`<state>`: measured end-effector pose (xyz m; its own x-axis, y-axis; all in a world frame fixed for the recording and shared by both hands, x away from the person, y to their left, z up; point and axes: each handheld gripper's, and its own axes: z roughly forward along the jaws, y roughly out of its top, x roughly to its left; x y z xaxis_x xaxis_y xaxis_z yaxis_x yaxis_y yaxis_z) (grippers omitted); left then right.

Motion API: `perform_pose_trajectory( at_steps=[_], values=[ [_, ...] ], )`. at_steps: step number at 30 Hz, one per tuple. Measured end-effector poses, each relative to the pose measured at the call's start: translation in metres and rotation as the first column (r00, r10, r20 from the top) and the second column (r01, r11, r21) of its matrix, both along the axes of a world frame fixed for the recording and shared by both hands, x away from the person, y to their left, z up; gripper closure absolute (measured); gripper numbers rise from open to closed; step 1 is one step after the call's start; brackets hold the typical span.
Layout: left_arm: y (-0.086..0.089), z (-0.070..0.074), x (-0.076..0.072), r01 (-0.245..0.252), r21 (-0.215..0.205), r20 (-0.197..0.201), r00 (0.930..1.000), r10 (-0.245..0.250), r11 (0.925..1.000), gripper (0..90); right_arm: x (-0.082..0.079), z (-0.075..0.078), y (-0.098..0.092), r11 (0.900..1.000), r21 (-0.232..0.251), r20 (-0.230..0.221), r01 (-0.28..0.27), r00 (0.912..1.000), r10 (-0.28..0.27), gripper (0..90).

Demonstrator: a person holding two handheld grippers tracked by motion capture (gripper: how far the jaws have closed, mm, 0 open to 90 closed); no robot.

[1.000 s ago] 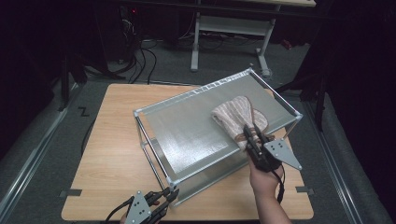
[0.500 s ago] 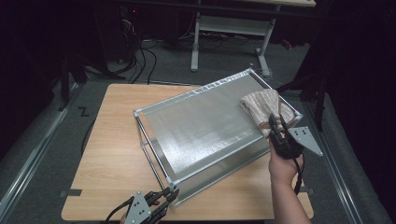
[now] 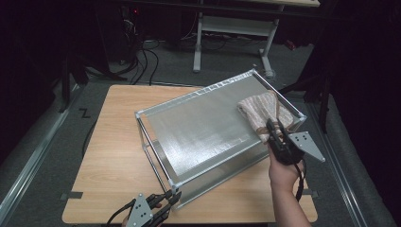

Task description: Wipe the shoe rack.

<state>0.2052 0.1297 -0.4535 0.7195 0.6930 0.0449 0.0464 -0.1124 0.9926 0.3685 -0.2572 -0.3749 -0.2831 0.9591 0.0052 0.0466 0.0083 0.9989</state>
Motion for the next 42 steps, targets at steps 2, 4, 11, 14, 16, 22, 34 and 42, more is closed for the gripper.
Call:
perform_pose_trajectory(
  at_steps=[2, 4, 11, 14, 16, 22, 34, 42],
  values=[
    [0.000, 0.000, 0.000, -0.001, 0.000, -0.001, 1.0000, 0.001, 1.0000, 79.6, -0.007, -0.001, 0.009, 1.000, -0.003, 0.008, -0.027, 0.9996, 0.027, 73.0],
    [0.000, 0.000, 0.000, -0.001, 0.001, -0.001, 1.0000, 0.001, 1.0000, 79.6, -0.015, -0.002, 0.018, 0.998, -0.004, 0.014, -0.057, 0.9982, 0.057, 73.0],
    [0.000, 0.000, 0.000, -0.001, 0.001, -0.001, 1.0000, 0.001, 1.0000, 79.5, -0.043, -0.006, 0.054, 0.989, -0.017, 0.041, -0.149, 0.9879, 0.149, 72.8],
    [0.000, 0.000, 0.000, -0.001, 0.002, -0.001, 1.0000, 0.001, 1.0000, 79.5, -0.055, -0.007, 0.072, 0.980, -0.025, 0.052, -0.200, 0.9783, 0.201, 72.8],
    [0.000, 0.000, 0.000, -0.001, 0.002, -0.001, 1.0000, 0.001, 1.0000, 79.5, -0.062, -0.007, 0.082, 0.972, -0.023, 0.050, -0.232, 0.9712, 0.233, 72.7],
    [-0.001, 0.000, 0.000, 0.000, 0.002, -0.002, 1.0000, 0.000, 1.0000, 79.5, -0.080, -0.009, 0.105, 0.953, -0.041, 0.066, -0.300, 0.9511, 0.302, 72.6],
    [-0.001, 0.000, 0.000, 0.001, 0.002, -0.002, 1.0000, -0.001, 1.0000, 79.5, -0.109, -0.009, 0.137, 0.908, -0.053, 0.078, -0.415, 0.9050, 0.418, 72.1],
    [-0.001, 0.000, 0.000, -0.001, 0.002, -0.002, 1.0000, 0.001, 1.0000, 79.5, -0.116, -0.010, 0.148, 0.895, -0.076, 0.086, -0.440, 0.8910, 0.446, 72.1]
  ],
)
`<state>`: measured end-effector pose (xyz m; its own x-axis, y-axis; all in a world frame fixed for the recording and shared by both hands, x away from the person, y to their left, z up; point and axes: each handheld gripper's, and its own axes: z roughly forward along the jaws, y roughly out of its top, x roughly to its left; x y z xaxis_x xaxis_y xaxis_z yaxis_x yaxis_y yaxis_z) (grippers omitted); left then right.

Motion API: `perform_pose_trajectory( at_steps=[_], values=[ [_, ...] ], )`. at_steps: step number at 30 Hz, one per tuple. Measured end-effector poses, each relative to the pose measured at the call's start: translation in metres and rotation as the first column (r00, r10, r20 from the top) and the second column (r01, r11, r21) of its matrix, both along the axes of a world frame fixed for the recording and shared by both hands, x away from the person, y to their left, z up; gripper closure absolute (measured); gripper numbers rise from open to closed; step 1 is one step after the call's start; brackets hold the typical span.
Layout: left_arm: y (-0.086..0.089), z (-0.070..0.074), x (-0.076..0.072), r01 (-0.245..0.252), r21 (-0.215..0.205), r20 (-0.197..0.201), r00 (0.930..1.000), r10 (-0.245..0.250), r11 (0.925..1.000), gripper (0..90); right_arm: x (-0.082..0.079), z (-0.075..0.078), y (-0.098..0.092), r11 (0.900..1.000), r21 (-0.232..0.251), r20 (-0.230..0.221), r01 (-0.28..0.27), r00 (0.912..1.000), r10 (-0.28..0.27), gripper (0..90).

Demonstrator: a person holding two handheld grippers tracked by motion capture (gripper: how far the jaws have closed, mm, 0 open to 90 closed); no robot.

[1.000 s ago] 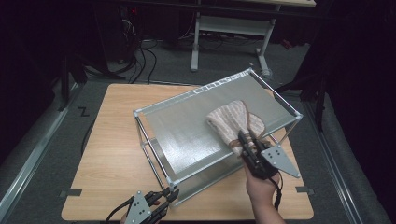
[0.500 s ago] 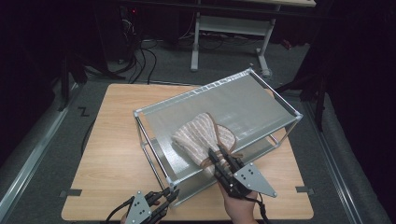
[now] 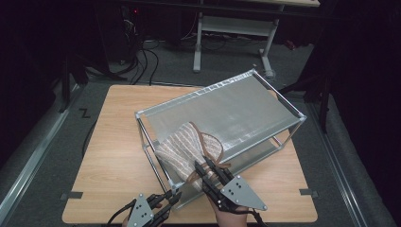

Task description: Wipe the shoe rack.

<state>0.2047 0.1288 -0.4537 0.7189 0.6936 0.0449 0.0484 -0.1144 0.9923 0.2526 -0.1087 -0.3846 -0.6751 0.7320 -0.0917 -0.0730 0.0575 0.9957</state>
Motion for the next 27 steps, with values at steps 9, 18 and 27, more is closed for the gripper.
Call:
perform_pose_trajectory(
  at_steps=[9, 18, 27],
  values=[
    [0.000, 0.000, 0.000, -0.001, 0.002, 0.003, 1.0000, 0.001, 1.0000, 79.5, 0.000, 0.001, 0.000, 1.000, -0.011, 0.000, 0.000, 1.0000, 0.000, 71.9],
    [0.000, 0.000, 0.000, 0.002, 0.003, 0.001, 1.0000, -0.002, 1.0000, 79.5, 0.008, 0.001, -0.009, 0.999, -0.023, 0.000, 0.028, 0.9996, -0.028, 72.0],
    [0.000, 0.000, 0.000, 0.003, 0.003, 0.001, 1.0000, -0.003, 1.0000, 79.5, 0.018, 0.002, -0.026, 0.996, -0.025, -0.002, 0.084, 0.9965, -0.084, 72.1]
  ],
)
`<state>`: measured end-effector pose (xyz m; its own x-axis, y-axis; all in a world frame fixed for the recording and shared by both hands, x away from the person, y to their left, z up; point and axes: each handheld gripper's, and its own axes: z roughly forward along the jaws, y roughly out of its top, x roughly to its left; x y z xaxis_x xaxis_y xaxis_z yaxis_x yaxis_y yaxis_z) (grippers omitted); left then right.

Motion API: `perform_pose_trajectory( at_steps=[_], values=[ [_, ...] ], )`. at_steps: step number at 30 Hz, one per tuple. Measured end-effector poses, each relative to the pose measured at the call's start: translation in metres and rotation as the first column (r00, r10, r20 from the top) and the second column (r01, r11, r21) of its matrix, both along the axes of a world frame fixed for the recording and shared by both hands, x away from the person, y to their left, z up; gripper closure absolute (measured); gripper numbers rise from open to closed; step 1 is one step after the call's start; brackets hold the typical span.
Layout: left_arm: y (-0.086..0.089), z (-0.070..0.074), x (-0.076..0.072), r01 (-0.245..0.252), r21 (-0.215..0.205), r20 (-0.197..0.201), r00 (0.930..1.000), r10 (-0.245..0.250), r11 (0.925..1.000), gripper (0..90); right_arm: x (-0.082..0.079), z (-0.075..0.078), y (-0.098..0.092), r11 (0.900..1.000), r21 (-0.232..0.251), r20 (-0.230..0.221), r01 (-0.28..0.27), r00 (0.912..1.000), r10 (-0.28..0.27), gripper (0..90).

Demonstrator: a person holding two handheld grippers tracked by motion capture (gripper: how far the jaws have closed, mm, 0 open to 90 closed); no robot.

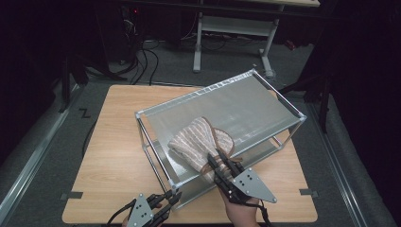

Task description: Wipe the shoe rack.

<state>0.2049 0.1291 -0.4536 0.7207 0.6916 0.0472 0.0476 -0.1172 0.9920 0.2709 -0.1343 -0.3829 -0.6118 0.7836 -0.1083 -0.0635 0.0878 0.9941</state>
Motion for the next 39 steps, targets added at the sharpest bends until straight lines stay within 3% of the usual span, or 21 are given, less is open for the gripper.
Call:
perform_pose_trajectory(
  at_steps=[24, 39],
  values=[
    [0.000, 0.000, 0.000, -0.002, 0.004, 0.000, 1.0000, 0.002, 1.0000, 79.4, 0.029, 0.002, -0.037, 0.993, -0.002, -0.021, 0.119, 0.9926, -0.119, 72.0],
    [0.000, 0.000, 0.000, -0.003, 0.009, 0.004, 1.0000, 0.002, 1.0000, 79.4, 0.055, 0.005, -0.062, 0.977, -0.026, -0.040, 0.210, 0.9767, -0.211, 72.1]
  ],
)
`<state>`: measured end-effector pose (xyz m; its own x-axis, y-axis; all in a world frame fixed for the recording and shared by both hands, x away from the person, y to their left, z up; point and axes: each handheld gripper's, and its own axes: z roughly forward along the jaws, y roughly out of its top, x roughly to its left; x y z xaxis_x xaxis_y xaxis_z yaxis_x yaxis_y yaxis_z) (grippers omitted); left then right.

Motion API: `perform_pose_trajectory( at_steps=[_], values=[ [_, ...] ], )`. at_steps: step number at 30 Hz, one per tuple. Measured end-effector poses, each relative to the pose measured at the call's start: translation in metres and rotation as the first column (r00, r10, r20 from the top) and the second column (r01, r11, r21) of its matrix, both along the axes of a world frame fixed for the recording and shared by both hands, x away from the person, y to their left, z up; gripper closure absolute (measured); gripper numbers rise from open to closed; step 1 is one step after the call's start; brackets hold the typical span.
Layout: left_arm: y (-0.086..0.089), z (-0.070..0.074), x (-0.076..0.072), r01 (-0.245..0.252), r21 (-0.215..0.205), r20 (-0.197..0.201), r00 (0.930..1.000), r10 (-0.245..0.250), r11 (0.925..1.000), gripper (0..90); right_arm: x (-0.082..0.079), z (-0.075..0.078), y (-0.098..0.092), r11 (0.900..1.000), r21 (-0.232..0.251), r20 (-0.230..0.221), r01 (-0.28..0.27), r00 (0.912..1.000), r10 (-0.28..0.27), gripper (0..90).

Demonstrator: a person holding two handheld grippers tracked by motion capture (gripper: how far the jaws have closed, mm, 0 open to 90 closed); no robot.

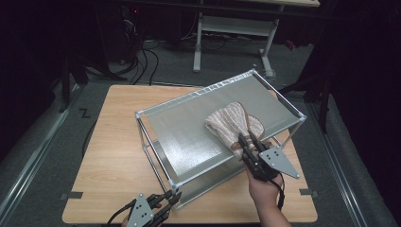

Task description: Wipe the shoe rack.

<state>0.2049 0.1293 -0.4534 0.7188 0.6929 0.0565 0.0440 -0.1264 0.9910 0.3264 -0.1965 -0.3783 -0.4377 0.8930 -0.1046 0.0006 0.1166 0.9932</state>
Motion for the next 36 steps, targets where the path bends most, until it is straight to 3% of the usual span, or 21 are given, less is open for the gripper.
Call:
perform_pose_trajectory(
  at_steps=[13, 25, 36],
  values=[
    [0.000, 0.000, 0.000, -0.001, 0.001, -0.003, 1.0000, 0.001, 1.0000, 79.5, 0.025, 0.004, -0.032, 0.994, -0.022, -0.020, 0.109, 0.9938, -0.109, 72.0],
    [0.001, 0.000, 0.001, -0.007, -0.002, -0.006, 1.0000, 0.007, 1.0000, 79.6, 0.054, 0.008, -0.071, 0.971, -0.039, -0.045, 0.236, 0.9703, -0.238, 72.1],
    [0.002, 0.000, 0.001, -0.006, -0.005, -0.011, 0.9999, 0.006, 1.0000, 79.8, 0.073, 0.013, -0.096, 0.950, -0.037, -0.077, 0.309, 0.9473, -0.311, 72.5]
  ],
)
